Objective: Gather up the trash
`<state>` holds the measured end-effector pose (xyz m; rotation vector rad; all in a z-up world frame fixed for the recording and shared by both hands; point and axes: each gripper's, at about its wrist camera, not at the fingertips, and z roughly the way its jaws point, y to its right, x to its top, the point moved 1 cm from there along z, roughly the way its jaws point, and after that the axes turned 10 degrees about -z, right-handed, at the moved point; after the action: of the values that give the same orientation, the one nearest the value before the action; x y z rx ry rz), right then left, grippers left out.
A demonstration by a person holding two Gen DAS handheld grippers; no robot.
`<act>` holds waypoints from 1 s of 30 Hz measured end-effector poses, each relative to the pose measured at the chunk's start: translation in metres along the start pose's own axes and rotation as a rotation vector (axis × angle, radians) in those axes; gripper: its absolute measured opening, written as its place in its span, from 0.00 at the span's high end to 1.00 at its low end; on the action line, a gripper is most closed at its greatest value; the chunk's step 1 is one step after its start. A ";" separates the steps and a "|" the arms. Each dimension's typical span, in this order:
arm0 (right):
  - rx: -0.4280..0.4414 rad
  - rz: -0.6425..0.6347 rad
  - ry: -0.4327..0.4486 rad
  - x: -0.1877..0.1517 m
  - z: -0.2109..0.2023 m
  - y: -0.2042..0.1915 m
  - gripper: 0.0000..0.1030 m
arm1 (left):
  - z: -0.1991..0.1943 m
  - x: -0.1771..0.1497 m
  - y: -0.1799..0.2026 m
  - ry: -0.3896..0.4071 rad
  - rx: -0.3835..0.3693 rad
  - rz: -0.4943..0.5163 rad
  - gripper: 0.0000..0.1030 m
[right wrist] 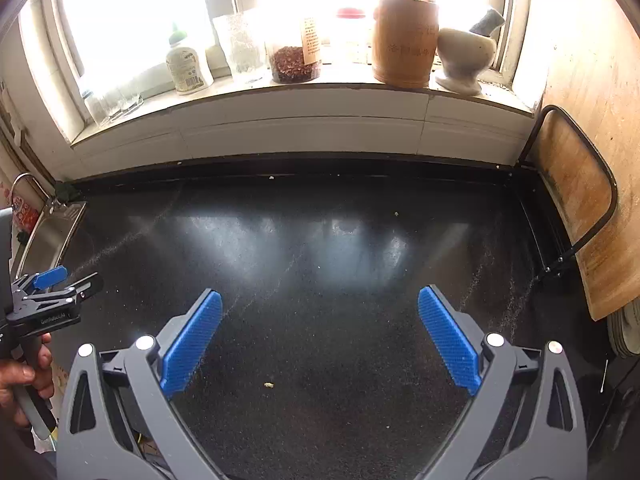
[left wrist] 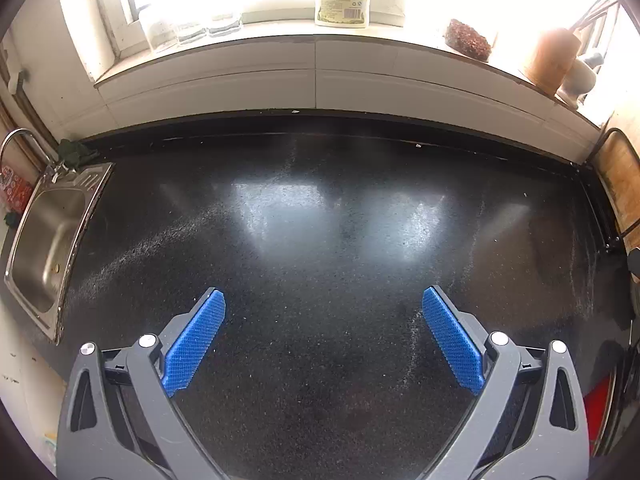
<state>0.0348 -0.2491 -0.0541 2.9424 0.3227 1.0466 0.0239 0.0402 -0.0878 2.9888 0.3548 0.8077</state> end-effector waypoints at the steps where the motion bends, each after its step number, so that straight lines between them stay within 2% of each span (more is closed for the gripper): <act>1: 0.001 -0.001 -0.002 0.000 0.000 0.000 0.07 | 0.000 0.000 0.000 -0.001 0.001 0.001 0.07; 30: 0.019 0.013 -0.034 -0.016 -0.001 -0.004 0.07 | -0.009 -0.012 0.001 0.004 0.017 0.028 0.07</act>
<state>0.0216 -0.2486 -0.0632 2.9799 0.3153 0.9988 0.0095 0.0361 -0.0861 3.0153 0.3231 0.8173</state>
